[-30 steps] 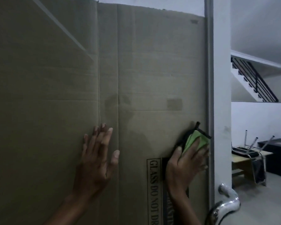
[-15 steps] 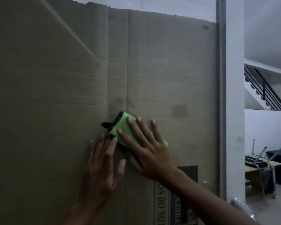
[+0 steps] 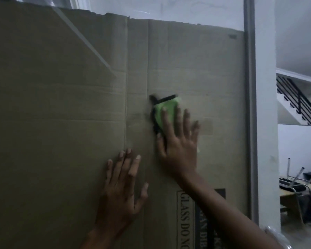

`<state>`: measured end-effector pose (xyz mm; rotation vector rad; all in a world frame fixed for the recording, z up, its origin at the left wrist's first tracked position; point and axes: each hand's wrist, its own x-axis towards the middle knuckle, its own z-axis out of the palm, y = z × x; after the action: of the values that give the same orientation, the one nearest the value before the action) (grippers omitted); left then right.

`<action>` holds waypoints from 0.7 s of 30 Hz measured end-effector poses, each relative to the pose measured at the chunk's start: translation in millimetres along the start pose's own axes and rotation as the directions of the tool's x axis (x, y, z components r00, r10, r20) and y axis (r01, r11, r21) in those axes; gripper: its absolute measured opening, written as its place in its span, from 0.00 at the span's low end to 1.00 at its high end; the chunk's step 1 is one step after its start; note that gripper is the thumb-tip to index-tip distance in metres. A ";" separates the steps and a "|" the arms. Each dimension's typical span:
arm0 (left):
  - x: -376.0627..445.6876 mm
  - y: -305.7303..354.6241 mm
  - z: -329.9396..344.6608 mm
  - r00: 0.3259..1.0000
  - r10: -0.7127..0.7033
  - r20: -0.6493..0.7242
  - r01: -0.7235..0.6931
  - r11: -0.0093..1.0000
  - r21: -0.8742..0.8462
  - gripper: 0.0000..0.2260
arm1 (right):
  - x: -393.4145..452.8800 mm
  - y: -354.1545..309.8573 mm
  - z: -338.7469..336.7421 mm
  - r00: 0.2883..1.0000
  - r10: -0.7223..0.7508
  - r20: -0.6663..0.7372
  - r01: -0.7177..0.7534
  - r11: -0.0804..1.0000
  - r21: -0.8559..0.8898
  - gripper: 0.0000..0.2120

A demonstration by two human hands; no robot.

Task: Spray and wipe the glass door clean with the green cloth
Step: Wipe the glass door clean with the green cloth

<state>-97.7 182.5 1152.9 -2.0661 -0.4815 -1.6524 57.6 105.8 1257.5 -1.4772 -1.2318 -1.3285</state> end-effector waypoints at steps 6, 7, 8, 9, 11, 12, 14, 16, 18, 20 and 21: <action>4.3 -3.3 -16.8 0.990 0.029 0.135 -0.045 0.992 0.118 0.30 | -20.6 47.2 -11.1 0.930 -0.362 0.068 0.367 0.926 -0.089 0.30; 8.7 -0.1 -20.8 0.990 0.028 0.142 -0.046 0.991 0.125 0.29 | -13.2 62.4 -17.6 0.977 -0.214 0.022 0.215 0.972 -0.097 0.31; 15.0 3.3 -24.4 0.990 0.026 0.139 -0.044 0.992 0.122 0.28 | -4.8 77.0 -24.7 1.000 -0.021 -0.019 0.019 0.997 -0.076 0.32; 23.2 6.0 -28.0 0.991 0.031 0.132 -0.047 0.992 0.119 0.28 | 4.7 87.9 -31.9 0.981 0.187 -0.048 -0.189 0.982 -0.022 0.33; 42.7 10.7 -32.5 0.991 0.059 0.121 -0.073 0.991 0.115 0.28 | 22.2 98.1 -41.6 0.870 0.488 -0.070 -0.482 0.872 0.085 0.35; 52.6 13.1 -32.5 0.988 0.086 0.128 -0.100 0.989 0.108 0.29 | 29.6 97.6 -43.5 0.827 0.557 -0.077 -0.549 0.829 0.108 0.35; 66.7 13.1 -30.6 0.978 0.133 0.160 -0.150 0.984 0.100 0.29 | 44.5 82.5 -39.4 0.808 0.584 -0.074 -0.574 0.810 0.122 0.35; 72.0 5.7 -29.2 0.973 0.137 0.187 -0.160 0.981 0.110 0.29 | 57.8 54.8 -28.6 0.853 0.519 -0.052 -0.513 0.853 0.100 0.36; 69.8 -7.5 -31.8 0.977 0.101 0.188 -0.126 0.984 0.124 0.29 | 62.7 19.2 -14.9 0.940 0.338 -0.045 -0.336 0.941 0.043 0.35; 63.0 -22.8 -36.7 0.985 0.065 0.157 -0.089 0.985 0.148 0.27 | 57.0 -21.2 1.6 1.000 0.014 -0.022 -0.014 1.000 -0.018 0.33; 59.6 -29.1 -38.1 0.990 0.054 0.133 -0.075 0.985 0.153 0.25 | 51.3 -38.2 10.1 0.986 -0.169 -0.004 0.169 0.985 -0.043 0.32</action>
<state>-131.1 185.7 1221.6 -2.0561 -0.5632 -1.4031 21.8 132.0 1304.7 -1.4204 -1.3563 -1.4788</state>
